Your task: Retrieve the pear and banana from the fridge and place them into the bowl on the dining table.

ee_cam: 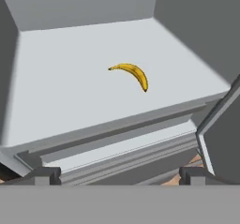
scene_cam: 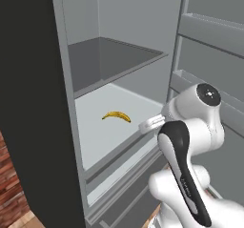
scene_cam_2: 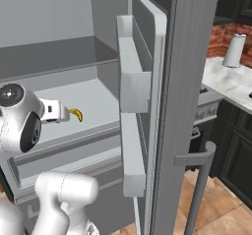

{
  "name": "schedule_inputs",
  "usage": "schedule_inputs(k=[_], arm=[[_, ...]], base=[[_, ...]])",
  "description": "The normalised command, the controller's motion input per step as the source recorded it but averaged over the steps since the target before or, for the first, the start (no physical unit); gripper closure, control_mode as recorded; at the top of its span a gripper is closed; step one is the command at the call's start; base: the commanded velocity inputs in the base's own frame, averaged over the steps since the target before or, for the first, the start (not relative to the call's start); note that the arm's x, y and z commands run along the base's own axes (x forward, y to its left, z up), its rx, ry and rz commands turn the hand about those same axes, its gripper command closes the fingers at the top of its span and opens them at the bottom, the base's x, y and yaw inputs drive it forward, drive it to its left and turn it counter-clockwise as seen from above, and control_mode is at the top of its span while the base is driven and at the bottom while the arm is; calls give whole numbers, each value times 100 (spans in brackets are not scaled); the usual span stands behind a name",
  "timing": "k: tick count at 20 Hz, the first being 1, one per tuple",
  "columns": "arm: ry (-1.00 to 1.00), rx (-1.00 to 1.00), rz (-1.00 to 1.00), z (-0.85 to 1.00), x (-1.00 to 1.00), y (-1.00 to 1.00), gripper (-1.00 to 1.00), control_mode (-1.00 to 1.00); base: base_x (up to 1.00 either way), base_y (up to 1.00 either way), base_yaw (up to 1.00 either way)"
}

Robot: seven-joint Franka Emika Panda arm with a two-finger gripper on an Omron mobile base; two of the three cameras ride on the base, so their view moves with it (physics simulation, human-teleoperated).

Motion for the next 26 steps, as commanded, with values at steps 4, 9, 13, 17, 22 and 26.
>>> schedule_inputs(k=[4, 9, 13, 17, 22, 26], arm=[[-6, -1, 1, -34, 30, 0, -100, -100], [-4, 0, 1, -30, 33, 0, -100, -100], [-1, 0, 0, -27, 35, 0, -100, -100], [-1, 0, 0, -25, 37, 0, -100, -100], [0, 0, 0, -21, 38, 0, -100, -100], [0, 0, 0, -17, 39, 0, -100, -100]], base=[[0, 0, 0], [0, 0, 0], [0, 0, 0], [0, 0, 0], [0, 0, 0], [0, 0, 0]])
